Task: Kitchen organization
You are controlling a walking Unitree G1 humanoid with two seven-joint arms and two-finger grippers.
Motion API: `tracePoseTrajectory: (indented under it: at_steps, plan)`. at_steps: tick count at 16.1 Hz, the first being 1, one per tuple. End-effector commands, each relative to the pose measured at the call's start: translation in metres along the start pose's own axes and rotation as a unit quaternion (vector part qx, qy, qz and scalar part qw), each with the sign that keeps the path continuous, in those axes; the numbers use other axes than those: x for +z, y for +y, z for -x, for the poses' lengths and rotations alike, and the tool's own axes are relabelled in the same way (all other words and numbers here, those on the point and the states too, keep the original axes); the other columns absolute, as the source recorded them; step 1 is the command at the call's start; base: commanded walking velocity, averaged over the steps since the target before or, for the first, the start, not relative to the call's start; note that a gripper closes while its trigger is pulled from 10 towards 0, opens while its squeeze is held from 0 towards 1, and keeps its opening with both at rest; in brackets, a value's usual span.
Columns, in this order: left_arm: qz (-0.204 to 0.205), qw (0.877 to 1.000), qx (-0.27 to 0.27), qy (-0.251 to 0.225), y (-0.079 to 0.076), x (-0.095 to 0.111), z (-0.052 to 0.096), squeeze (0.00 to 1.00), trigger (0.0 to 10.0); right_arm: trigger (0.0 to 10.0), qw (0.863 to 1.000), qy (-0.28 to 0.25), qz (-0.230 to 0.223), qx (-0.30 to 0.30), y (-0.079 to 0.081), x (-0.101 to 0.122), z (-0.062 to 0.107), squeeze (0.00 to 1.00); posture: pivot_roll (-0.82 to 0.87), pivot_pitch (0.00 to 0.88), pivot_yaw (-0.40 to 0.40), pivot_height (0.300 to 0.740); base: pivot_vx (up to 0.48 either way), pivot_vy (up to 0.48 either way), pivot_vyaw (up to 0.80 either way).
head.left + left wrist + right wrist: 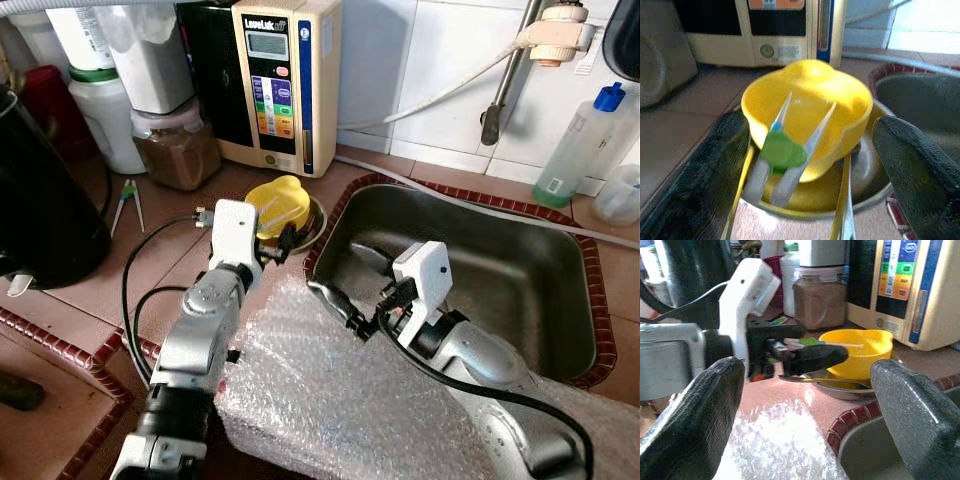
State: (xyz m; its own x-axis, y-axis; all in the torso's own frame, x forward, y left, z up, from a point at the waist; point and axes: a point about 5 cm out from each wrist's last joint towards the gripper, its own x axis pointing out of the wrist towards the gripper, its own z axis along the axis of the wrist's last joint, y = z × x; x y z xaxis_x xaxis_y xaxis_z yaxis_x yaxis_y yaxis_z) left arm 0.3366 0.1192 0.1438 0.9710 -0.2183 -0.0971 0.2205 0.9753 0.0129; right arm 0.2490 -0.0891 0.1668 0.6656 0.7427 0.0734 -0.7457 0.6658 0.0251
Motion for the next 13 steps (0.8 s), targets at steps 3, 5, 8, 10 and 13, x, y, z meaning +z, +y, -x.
tracePoseTrajectory:
  at_steps: [3,5,8,10,13]
  plan:
    - [0.005,1.0,-0.008,-0.006,0.001,0.002,-0.005,0.0,0.0,10.0,1.0,-0.001,0.0,0.004,-0.001,0.004,0.005,0.0,-0.12,0.03,0.032,0.74,0.0,0.0,0.0]
    - [0.013,1.0,-0.009,0.0,0.001,0.0,-0.006,0.0,0.0,10.0,1.0,0.005,-0.013,0.021,0.004,0.002,0.007,0.0,-0.12,0.033,0.035,0.74,0.0,0.0,0.0]
    - [0.015,1.0,-0.007,0.002,0.001,-0.003,-0.005,0.0,0.0,10.0,0.998,0.011,-0.031,0.049,0.008,0.002,0.01,0.0,-0.11,0.035,0.034,0.74,0.0,0.0,0.0]
    - [0.016,1.0,-0.006,0.002,0.001,-0.003,-0.005,0.0,0.0,10.0,0.998,0.011,-0.034,0.056,0.008,0.003,0.011,0.0,-0.11,0.035,0.033,0.74,0.0,0.0,0.0]
    - [0.017,1.0,-0.002,0.002,0.002,-0.003,-0.005,0.0,0.0,10.0,0.996,0.018,-0.041,0.074,0.01,0.004,0.014,0.0,-0.11,0.034,0.029,0.74,0.0,0.0,0.0]
